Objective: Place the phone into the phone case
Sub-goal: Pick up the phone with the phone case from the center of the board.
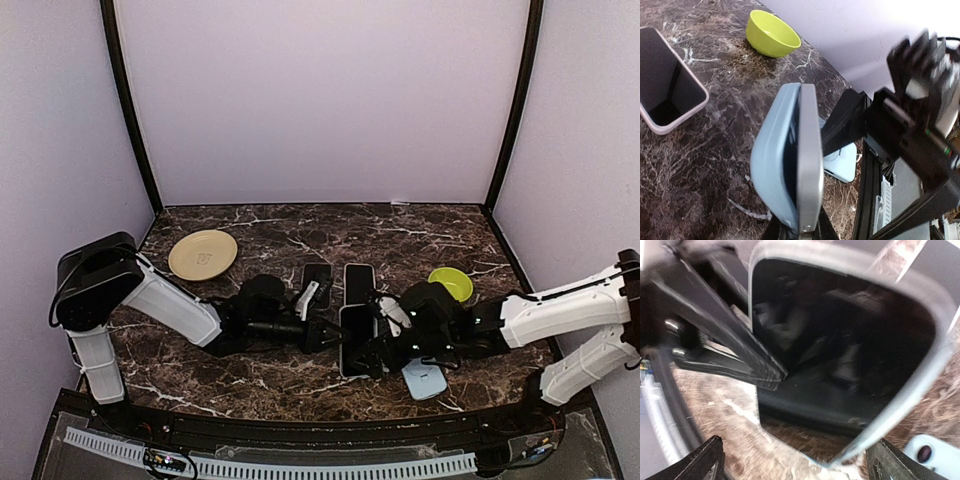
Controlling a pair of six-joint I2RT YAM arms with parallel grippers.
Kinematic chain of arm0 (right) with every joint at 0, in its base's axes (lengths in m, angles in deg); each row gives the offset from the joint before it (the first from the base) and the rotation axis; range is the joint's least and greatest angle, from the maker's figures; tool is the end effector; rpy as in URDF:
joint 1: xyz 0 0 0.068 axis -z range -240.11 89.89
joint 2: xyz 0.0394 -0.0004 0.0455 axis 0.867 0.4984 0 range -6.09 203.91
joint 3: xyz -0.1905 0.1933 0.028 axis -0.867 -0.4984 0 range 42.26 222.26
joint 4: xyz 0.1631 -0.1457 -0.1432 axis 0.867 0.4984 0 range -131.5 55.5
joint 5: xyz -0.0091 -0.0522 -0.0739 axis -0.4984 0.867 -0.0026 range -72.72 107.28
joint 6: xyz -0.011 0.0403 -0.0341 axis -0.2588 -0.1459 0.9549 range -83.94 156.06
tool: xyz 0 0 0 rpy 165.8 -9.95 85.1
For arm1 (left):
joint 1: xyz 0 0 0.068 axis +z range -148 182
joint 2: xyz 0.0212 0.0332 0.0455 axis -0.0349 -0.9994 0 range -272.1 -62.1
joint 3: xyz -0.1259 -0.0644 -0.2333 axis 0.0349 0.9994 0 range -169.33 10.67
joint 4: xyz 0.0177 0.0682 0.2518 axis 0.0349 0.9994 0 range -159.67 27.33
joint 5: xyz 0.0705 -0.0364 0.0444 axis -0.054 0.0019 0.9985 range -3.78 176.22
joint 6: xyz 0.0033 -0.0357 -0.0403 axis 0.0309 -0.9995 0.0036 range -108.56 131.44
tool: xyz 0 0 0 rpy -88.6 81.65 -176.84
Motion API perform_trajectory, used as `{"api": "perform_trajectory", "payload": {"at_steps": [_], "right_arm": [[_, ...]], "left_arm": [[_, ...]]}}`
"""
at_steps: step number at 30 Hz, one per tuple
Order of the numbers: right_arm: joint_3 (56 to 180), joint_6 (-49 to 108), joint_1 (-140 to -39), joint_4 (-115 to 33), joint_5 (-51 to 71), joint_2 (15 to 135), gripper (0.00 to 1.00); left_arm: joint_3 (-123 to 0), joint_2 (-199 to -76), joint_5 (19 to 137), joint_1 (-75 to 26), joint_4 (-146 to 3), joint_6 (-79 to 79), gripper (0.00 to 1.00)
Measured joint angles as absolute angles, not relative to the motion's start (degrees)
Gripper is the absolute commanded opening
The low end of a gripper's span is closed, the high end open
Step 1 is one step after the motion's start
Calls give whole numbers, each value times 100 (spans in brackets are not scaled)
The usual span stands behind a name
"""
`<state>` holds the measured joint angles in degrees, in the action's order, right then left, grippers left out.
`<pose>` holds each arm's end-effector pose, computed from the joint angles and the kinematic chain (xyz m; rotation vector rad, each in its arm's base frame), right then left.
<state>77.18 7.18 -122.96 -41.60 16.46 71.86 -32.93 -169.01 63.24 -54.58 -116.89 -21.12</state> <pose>0.1205 0.2361 0.1737 -0.7280 2.3567 0.7832 0.1884 -0.3107 0.1444 0.7406 1.9593 -1.3929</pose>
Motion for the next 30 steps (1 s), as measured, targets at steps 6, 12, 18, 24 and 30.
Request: {"api": "perform_trajectory", "payload": {"at_steps": [6,12,18,24,30], "right_arm": [[7495,1432,-11546,-4136,595,5801,99],[7845,2265,-11094,-3574,-264,5237,99],[8957,2788,-11035,-2411,-334,5569,97],[8249,2117,-10989,-2881,-120,5130,98],[6833,1393,-10976,-4293,-533,4763,96]], "left_arm": [[-3398,-16888,6162,-5532,-11628,-1091,0],[-3260,-16746,6210,-5814,-11844,124,0],[-3319,-16706,6403,-6059,-11757,1280,0],[-3319,-16693,6436,-6102,-11741,1781,0],[-3356,-16665,6392,-6102,-11617,1875,0]]}}
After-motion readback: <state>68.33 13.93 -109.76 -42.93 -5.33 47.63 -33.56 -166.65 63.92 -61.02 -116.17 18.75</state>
